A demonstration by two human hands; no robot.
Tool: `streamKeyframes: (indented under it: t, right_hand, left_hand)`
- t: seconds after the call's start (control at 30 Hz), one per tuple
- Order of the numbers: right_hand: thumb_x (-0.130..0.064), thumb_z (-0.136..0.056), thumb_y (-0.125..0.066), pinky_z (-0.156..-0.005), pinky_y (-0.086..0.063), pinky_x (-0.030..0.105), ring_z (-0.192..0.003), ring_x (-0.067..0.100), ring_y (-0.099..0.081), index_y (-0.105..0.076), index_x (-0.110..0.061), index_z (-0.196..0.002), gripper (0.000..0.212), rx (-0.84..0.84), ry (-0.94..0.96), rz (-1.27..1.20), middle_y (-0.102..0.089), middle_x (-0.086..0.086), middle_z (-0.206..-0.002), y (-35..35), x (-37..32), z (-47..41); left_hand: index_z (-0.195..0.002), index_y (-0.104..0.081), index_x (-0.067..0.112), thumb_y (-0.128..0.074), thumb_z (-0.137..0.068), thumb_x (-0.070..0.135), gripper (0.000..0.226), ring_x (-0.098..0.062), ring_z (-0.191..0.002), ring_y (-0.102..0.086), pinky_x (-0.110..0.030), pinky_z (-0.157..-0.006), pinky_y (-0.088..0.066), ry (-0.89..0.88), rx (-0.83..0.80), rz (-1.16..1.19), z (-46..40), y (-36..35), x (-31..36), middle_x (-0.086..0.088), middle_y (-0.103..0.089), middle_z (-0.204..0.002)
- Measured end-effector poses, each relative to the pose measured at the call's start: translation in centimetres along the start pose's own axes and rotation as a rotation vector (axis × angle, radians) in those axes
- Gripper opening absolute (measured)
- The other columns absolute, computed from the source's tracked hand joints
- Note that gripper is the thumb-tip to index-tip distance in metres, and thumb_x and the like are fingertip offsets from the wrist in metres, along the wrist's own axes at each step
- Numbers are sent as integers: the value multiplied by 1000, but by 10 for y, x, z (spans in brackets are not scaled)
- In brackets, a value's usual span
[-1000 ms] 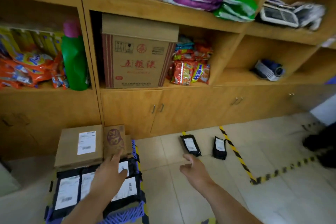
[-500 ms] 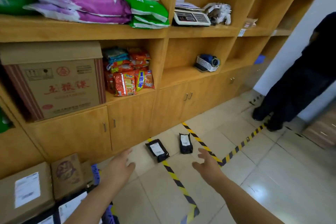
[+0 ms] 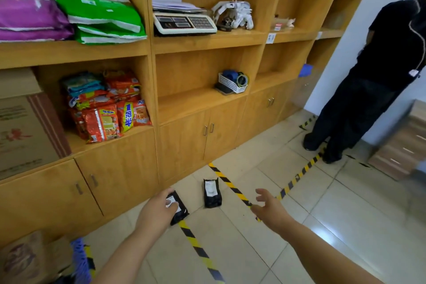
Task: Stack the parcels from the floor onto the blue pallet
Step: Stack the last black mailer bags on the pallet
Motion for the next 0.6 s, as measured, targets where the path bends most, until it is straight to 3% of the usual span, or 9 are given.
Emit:
streamKeyframes:
  t: [0.13, 0.33, 0.47, 0.6]
  right_hand:
    - [-24, -93, -57, -92, -49, 34, -112, 25, -57, -34, -20, -142, 54, -27, 1, -6, -46, 6, -137, 16, 5, -37]
    - [-20, -93, -56, -83, -46, 29, -114, 25, -54, -33, -18, -142, 54, -31, -11, -43, -45, 7, -139, 27, -4, -106]
    - [-19, -93, -55, -85, -49, 29, -112, 24, -57, -35, -18, -141, 52, -26, -24, -67, -46, 7, -139, 34, -16, -158]
    - [-21, -93, -55, -78, -45, 24, -113, 21, -55, -36, -20, -141, 51, -28, -51, -72, -46, 5, -138, 45, -32, -212]
  left_hand:
    - [-130, -51, 26, -54, -92, 22, 39, -12, -106, -55, -27, -80, -41, 34, 3, 10, -31, -14, 13, -2, -60, -119]
    - [-131, -50, 21, -53, -93, 21, 38, -5, -89, -53, -16, -63, -40, 56, -2, 61, -103, -32, 29, -5, -58, -120]
    - [-131, -50, 23, -53, -92, 22, 40, -13, -100, -56, -30, -87, -47, 74, -43, 91, -166, -46, 43, -5, -59, -120]
    - [-131, -50, 21, -54, -93, 22, 38, -15, -108, -54, -28, -87, -45, 49, -88, 81, -232, -55, 68, -5, -56, -126]
Point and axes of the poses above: each hand's wrist, its own z-axis away from the middle knuckle, its own y-axis out of the back of the hand, x = y × z, the point moved 6 cm from there along -z, towards the middle knuckle
